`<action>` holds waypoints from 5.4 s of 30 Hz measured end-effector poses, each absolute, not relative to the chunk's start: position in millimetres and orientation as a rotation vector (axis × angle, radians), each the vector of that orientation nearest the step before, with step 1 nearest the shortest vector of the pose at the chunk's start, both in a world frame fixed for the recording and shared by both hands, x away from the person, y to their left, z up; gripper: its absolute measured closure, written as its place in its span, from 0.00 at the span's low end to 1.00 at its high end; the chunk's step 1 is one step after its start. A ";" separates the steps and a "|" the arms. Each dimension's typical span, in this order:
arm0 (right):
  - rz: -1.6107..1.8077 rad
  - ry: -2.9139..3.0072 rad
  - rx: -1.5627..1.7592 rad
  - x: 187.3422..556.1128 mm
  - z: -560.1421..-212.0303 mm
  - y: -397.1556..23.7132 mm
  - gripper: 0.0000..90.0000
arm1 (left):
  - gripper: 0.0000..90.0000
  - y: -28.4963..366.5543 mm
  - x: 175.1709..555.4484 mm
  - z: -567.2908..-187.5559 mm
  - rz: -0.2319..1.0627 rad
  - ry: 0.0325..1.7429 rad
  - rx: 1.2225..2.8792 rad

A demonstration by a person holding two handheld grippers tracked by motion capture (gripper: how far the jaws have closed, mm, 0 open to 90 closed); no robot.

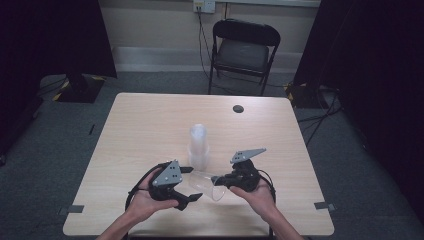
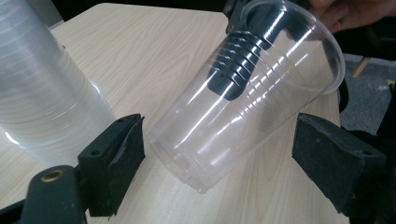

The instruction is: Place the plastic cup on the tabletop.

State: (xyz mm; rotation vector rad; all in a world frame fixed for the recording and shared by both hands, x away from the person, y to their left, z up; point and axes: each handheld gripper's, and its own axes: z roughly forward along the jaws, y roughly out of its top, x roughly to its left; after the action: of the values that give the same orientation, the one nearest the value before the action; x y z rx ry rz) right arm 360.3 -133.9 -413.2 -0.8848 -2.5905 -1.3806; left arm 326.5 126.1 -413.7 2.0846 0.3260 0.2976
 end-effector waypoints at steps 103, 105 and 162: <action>-1.533 -2.512 -0.967 360.7 -404.1 -125.4 0.53 | 0.35 121.4 323.6 -435.3 0.288 0.370 1.988; -1.553 -2.508 -0.967 360.3 -403.0 -126.8 0.53 | 0.36 125.1 325.4 -431.2 0.287 0.392 1.966; -1.631 -2.486 -1.208 351.9 -421.5 -194.7 0.49 | 0.35 196.3 379.2 -414.8 0.392 0.851 1.739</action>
State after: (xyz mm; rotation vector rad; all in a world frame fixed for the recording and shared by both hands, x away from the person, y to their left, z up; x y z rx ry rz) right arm 351.9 -194.7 -421.5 -1.2082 -2.4856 -1.6309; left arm 379.2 196.3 -414.8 1.7393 0.8514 0.3918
